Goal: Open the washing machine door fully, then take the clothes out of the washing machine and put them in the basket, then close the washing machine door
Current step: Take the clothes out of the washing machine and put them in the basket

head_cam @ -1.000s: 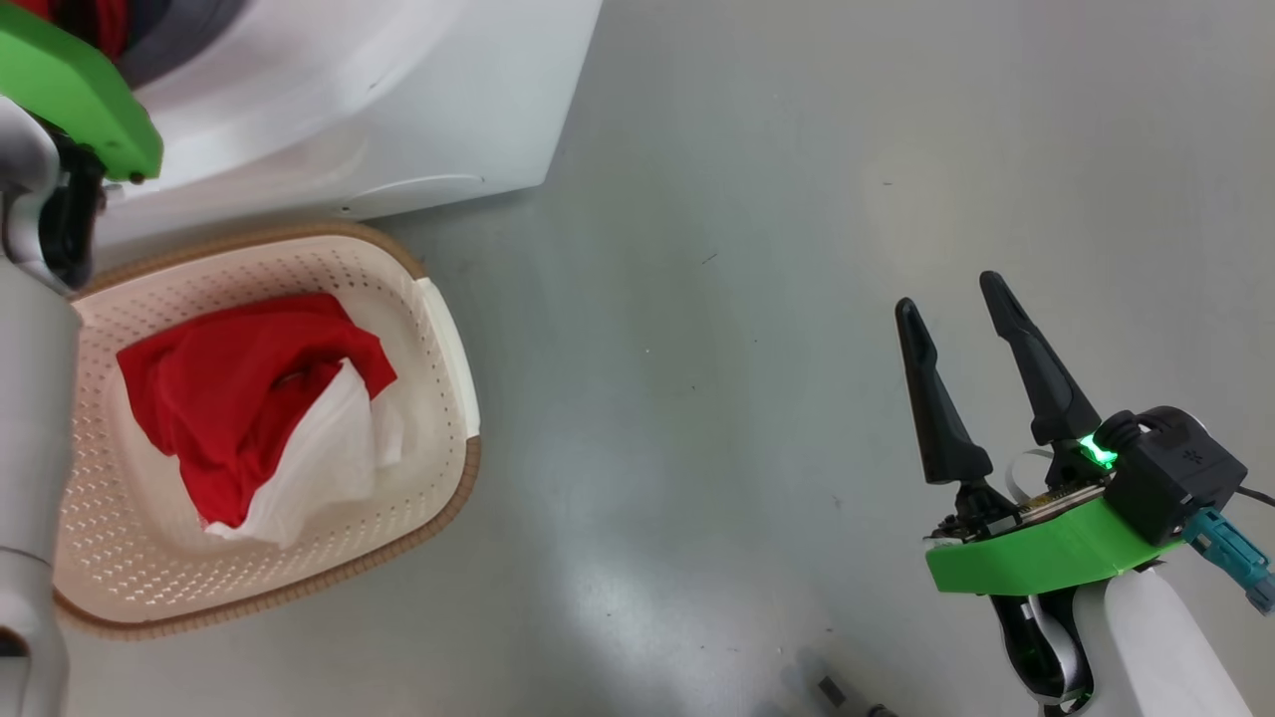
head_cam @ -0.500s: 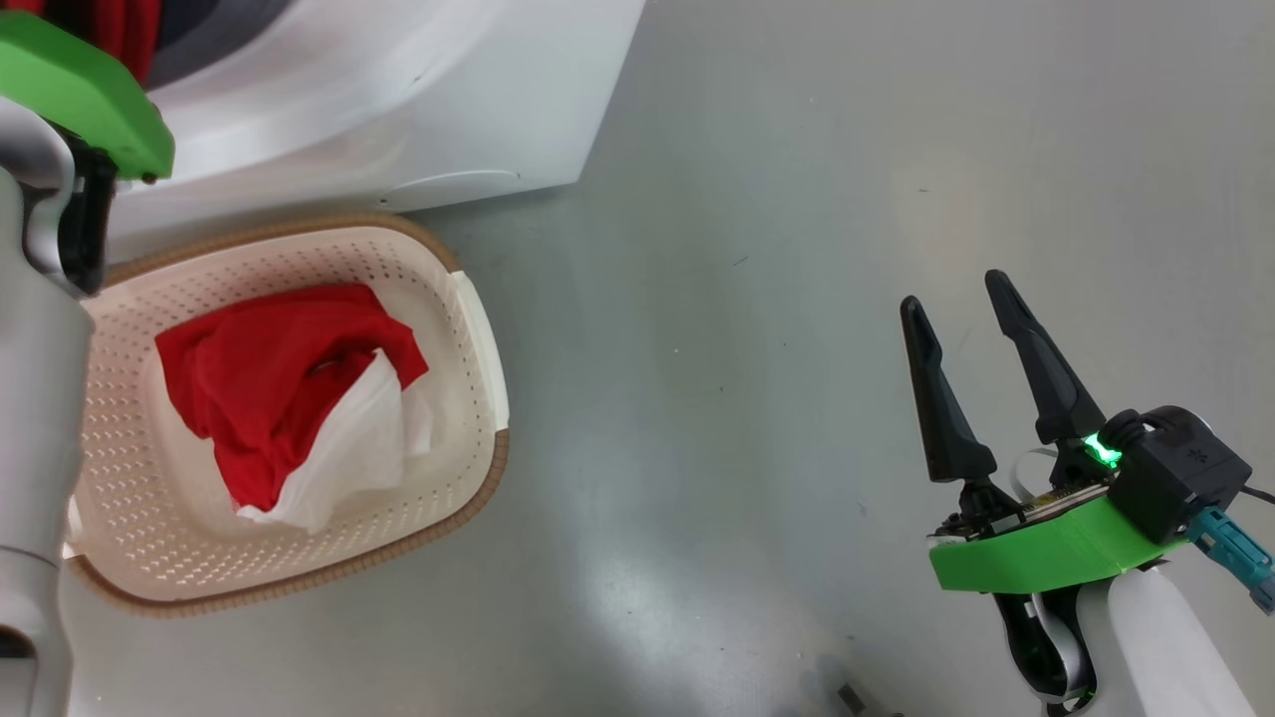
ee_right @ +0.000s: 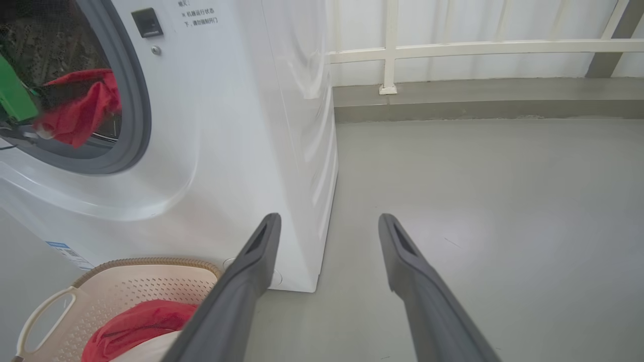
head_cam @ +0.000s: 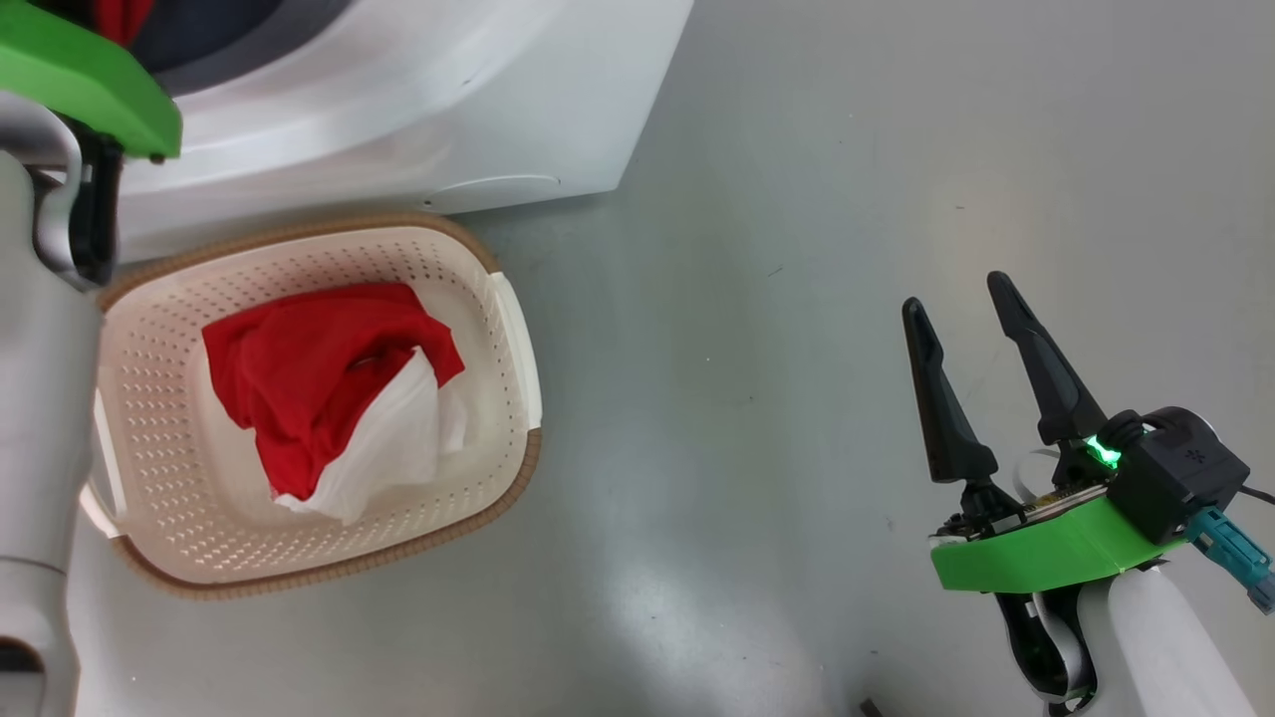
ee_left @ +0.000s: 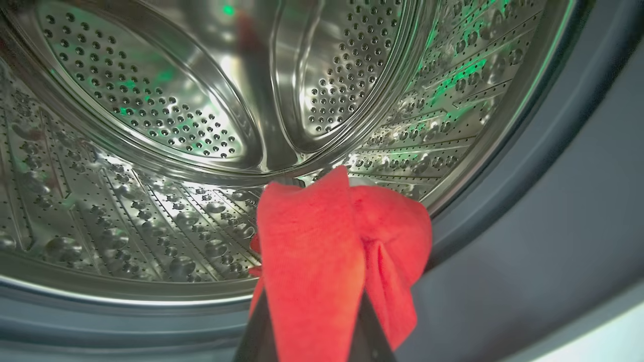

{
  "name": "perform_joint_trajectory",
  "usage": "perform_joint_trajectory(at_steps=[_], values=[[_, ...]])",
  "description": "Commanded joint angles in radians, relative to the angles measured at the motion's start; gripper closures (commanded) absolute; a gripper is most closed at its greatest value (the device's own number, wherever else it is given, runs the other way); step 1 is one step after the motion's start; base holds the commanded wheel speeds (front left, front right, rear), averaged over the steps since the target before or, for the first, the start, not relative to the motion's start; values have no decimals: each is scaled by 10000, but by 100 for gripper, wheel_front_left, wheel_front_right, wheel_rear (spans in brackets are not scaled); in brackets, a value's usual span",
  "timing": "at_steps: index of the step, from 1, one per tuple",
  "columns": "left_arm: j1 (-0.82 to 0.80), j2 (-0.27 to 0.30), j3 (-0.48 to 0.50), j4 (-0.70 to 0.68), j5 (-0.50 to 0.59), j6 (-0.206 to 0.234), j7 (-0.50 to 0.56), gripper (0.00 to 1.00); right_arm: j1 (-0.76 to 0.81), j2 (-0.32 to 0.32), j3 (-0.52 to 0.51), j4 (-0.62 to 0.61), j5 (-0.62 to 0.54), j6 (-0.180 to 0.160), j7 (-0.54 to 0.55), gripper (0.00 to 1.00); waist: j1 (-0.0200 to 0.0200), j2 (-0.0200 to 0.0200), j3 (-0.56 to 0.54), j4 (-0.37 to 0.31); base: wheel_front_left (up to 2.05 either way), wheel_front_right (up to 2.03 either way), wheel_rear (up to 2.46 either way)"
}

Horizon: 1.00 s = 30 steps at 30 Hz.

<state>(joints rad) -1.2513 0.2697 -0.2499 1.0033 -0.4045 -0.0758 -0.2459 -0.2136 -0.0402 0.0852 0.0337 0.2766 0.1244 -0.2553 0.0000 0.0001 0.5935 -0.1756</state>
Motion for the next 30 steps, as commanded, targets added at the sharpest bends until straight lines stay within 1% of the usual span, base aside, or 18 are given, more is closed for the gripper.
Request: perform_joint_trajectory(at_steps=[1, 7, 8, 14, 22, 30], values=[[263, 494, 198, -369, 3, 139, -104, 100, 17, -100, 213, -189, -111, 63, -65, 0, 0, -1, -29, 62, 0, 0, 0], [868, 535, 327, -1351, 12, 295, -149, 100, 27, -100, 151, -151, -158, 63, -65, 0, 0, -1, -143, 228, 0, 0, 0], [868, 535, 327, -1351, 12, 295, -149, 100, 27, -100, 151, -151, -158, 63, -65, 0, 0, -1, -143, 228, 0, 0, 0], [1731, 564, 544, -2681, 39, 520, -155, 100, 38, -100, 62, -139, -216, 63, -65, 0, 0, -1, -302, 392, 0, 0, 0], [3101, 623, 713, -4321, 96, 917, -157, 100, 124, -100, -54, -140, -233, 63, -65, 0, 0, -1, -592, 638, 0, 0, 0], [4494, 573, 980, -5879, -69, 1338, -158, 100, 320, -100, -226, -142, -225, 63, -65, 0, 0, -1, -1081, 878, 0, 0, 0]])
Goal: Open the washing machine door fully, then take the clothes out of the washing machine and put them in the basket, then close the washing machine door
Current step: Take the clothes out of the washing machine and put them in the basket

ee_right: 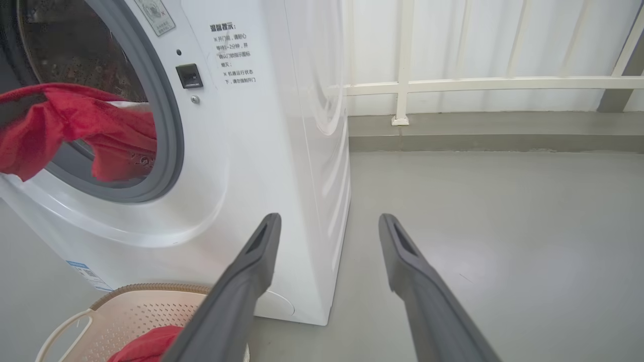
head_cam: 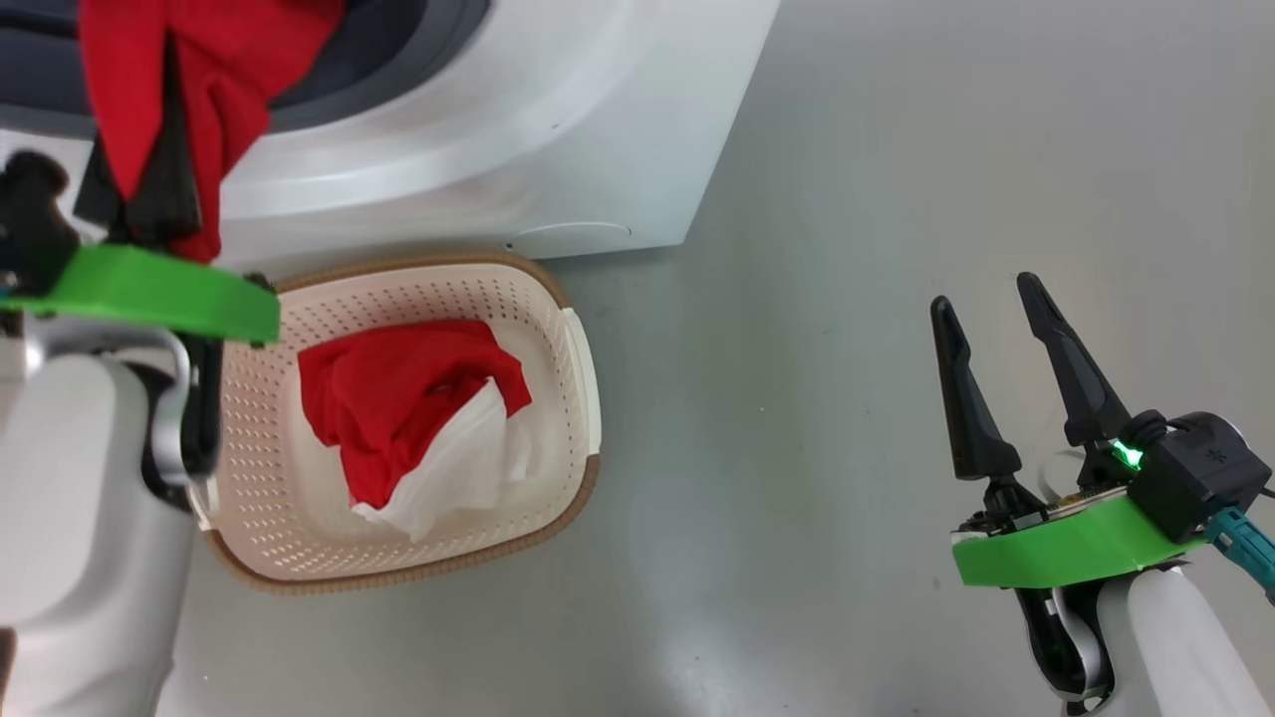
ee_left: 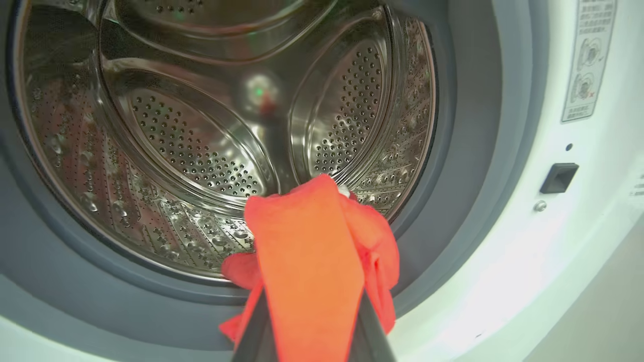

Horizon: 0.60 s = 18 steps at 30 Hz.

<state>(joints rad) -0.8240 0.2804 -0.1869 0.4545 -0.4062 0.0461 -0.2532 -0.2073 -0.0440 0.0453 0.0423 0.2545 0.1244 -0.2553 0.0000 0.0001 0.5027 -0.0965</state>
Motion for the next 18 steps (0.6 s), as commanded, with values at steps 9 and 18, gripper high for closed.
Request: perform_joint_trajectory(at_steps=[9, 18], values=[[1914, 343, 239, -1988, 7, 579, -79, 100, 563, -62, -8, -206, 40, 63, -65, 0, 0, -1, -903, 281, 0, 0, 0], [3467, 335, 13, -3905, 241, 1195, 189, 100, 848, -62, -71, -161, 71, 63, -65, 0, 0, -1, -1643, 447, 0, 0, 0]])
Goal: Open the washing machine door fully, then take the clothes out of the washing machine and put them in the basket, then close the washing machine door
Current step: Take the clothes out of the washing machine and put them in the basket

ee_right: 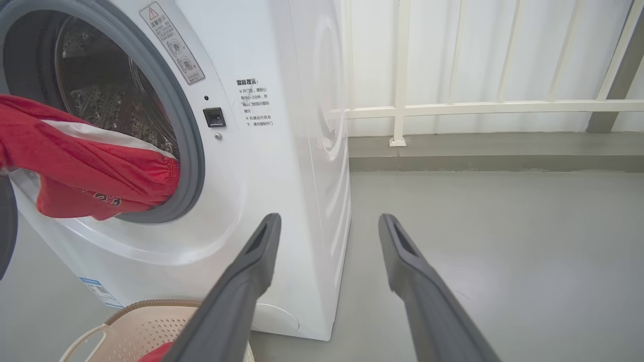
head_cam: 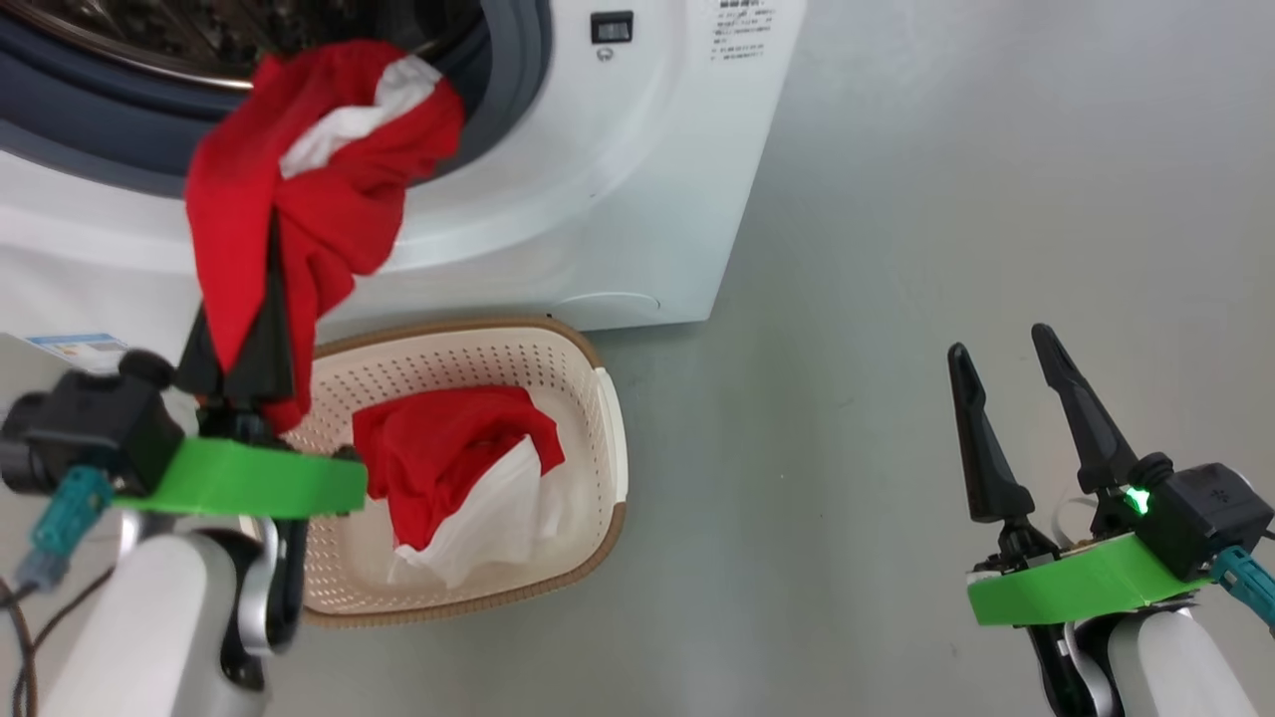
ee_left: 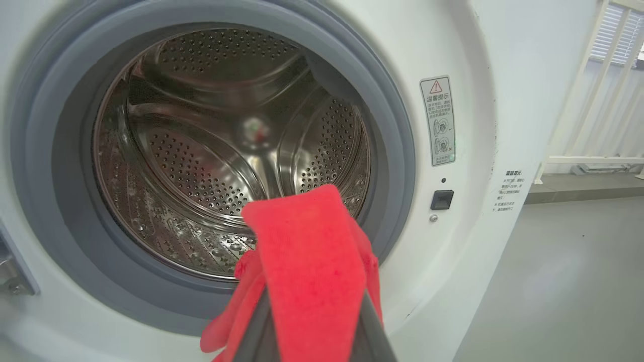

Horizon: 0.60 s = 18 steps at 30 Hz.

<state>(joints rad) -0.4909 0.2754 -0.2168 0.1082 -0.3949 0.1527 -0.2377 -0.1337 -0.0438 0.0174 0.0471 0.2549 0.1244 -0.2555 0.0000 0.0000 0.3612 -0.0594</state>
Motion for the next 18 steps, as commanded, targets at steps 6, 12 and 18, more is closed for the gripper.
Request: perform_joint_trajectory(at_steps=[6, 12, 18], values=[[782, 465, 261, -1409, 204, 413, 337, 100, 261, -64, 170, -176, 99, 63, -63, 0, 0, 0, -528, 121, 0, 0, 0], [1471, 476, 182, -2343, 205, 719, 750, 100, 387, -64, 215, -152, 145, 63, -63, 0, 0, 0, -772, 132, 0, 0, 0], [1956, 297, 39, -2420, 52, 826, 830, 100, 465, -64, 225, -168, 132, 63, -63, 0, 0, 0, -882, 135, 0, 0, 0]])
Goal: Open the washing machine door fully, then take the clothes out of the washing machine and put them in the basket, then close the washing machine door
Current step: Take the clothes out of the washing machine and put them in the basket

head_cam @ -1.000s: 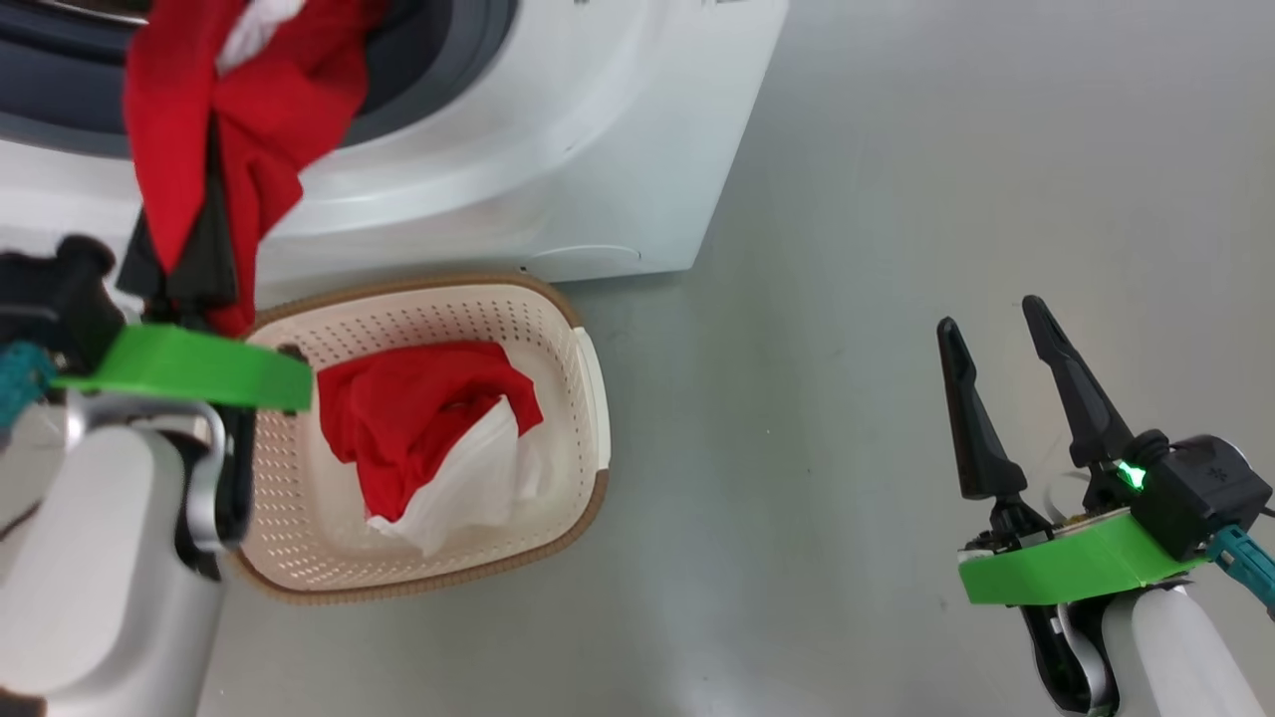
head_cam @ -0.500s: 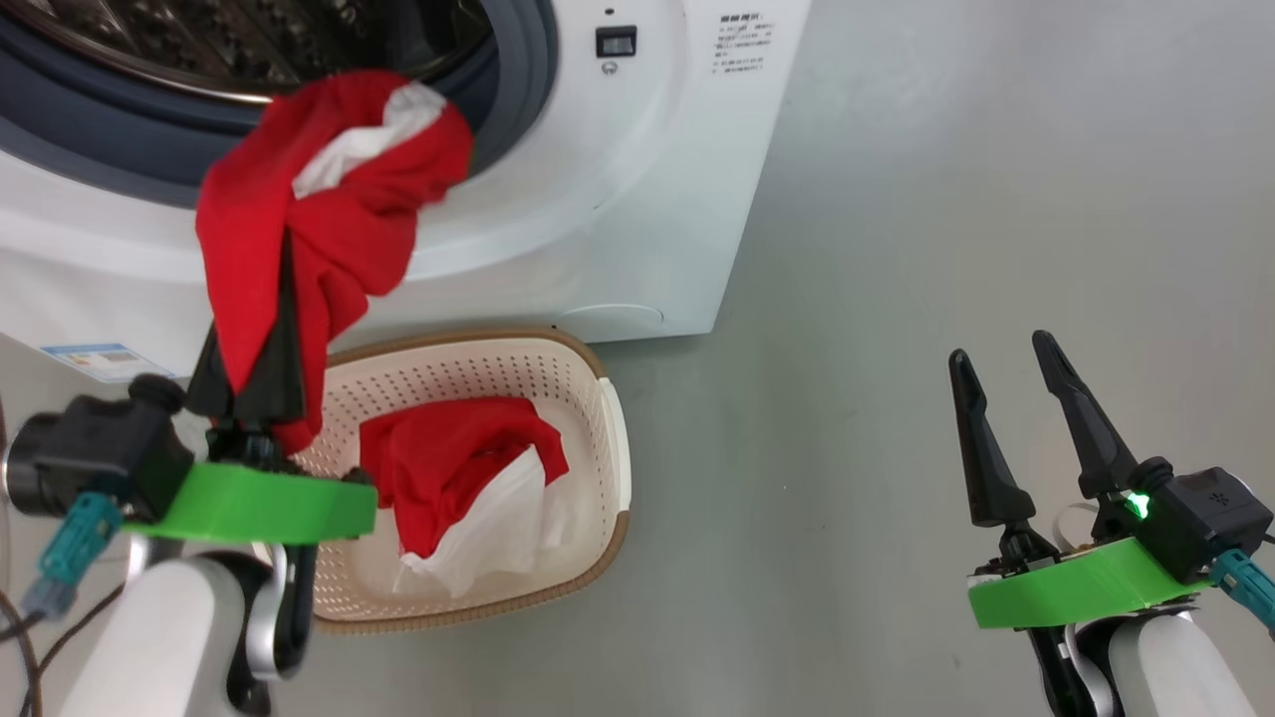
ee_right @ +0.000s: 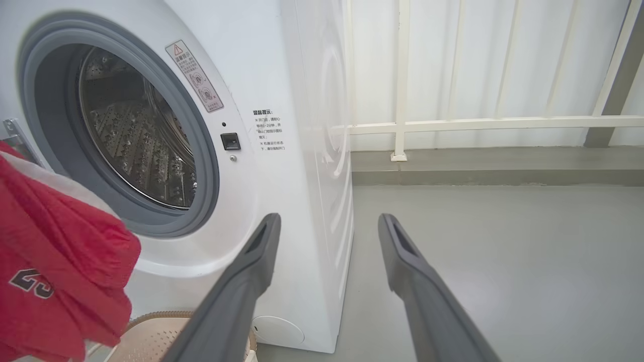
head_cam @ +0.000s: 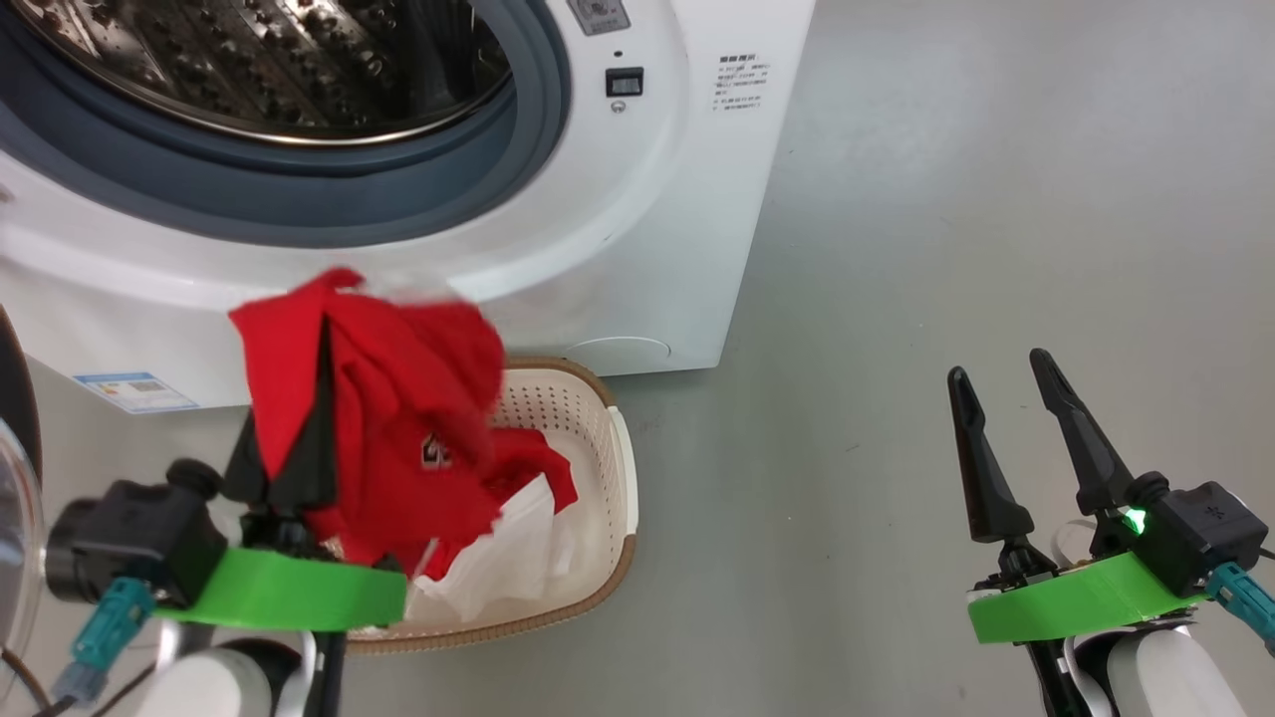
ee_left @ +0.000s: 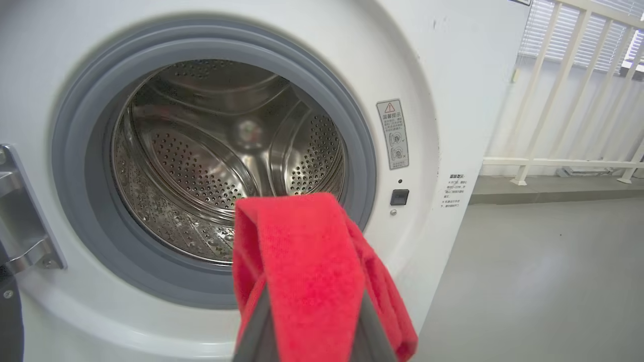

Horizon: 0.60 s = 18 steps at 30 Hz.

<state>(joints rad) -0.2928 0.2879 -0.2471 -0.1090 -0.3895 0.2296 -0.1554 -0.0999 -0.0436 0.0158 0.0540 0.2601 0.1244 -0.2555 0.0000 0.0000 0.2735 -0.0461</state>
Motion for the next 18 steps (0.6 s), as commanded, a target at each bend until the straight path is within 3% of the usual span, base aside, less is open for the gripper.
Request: perform_joint_trajectory(at_steps=[1, 5, 18], values=[[34, 133, 311, -173, -35, 53, -11, 100, 141, -66, 243, -240, 74, 63, -63, 0, 0, 0, -13, 4, 0, 0, 0], [112, -4, 231, 481, -219, -90, -199, 100, 163, -66, 300, -236, 50, 63, -63, 0, 0, 0, -7, -22, 0, 0, 0], [-592, -672, 259, 4495, -738, -1048, -984, 100, -14, -66, 622, -72, 549, 63, -63, 0, 0, 0, 226, -444, 0, 0, 0]])
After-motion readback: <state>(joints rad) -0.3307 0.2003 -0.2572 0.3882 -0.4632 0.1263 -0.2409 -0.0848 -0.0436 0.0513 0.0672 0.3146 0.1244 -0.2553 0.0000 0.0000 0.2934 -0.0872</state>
